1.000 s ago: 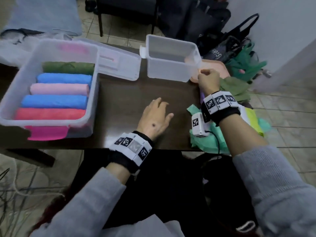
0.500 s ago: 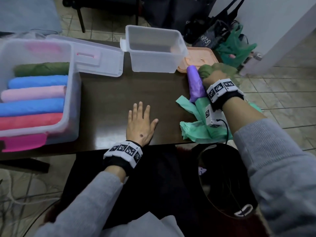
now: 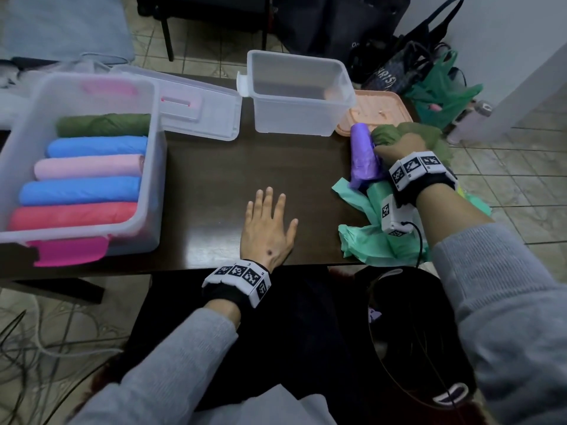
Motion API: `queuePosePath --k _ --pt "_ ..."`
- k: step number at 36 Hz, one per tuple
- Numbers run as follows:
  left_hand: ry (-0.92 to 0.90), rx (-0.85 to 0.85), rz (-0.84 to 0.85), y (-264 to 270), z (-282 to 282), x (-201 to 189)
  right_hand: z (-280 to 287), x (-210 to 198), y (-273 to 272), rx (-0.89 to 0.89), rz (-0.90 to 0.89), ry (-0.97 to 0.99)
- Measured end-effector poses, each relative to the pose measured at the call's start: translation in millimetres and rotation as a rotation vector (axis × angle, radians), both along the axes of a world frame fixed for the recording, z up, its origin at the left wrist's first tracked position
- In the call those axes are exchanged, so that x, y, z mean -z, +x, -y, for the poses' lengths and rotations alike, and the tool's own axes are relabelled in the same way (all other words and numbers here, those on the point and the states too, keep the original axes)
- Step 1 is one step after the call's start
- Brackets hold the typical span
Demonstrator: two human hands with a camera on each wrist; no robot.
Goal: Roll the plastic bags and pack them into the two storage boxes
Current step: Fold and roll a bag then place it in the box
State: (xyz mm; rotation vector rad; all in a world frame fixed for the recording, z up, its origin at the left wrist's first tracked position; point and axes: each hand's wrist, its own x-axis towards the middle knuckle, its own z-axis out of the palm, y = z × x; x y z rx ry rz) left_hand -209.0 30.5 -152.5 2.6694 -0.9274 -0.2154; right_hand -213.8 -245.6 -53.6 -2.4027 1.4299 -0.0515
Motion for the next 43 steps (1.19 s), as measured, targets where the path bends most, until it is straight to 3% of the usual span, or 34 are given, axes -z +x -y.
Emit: queuePosePath --k 9,13,17,19,22,26,29,32,37,40,43 --pt "-0.018 0.001 0.002 0 0 1 -37 -26 13 0.033 0.126 -0.11" --pt "-0.024 0.005 0.0 0 0 3 -77 -22 19 -0.175 0.221 -0.116" --pt "-0.077 -0.002 -0.017 2 -1 5 -114 -3 22 -0.414 0.122 -0.181" --pt "-0.259 -0.038 -0.067 4 -3 4 -128 9 22 -0.502 0.039 -0.219" --pt "-0.682 -0.227 -0.175 8 -8 1 -142 26 21 -0.62 -0.057 -0.204" --pt "-0.867 -0.521 -0.436 24 -13 -11 -152 37 20 -0.735 -0.079 -0.176" --pt "-0.811 -0.635 -0.513 45 -16 -24 -155 36 18 -0.83 -0.092 -0.204" --pt "-0.705 -0.699 -0.53 73 -24 -35 -155 34 15 -0.91 -0.109 -0.093" --pt "-0.557 -0.657 -0.613 105 -31 -37 -160 21 13 -0.941 -0.045 0.127" --pt "-0.552 -0.63 -0.716 111 -27 -40 -165 16 12 -1.001 -0.093 0.098" --pt "-0.431 -0.532 -0.716 113 -21 -44 -174 18 10 -1.059 -0.216 0.0"
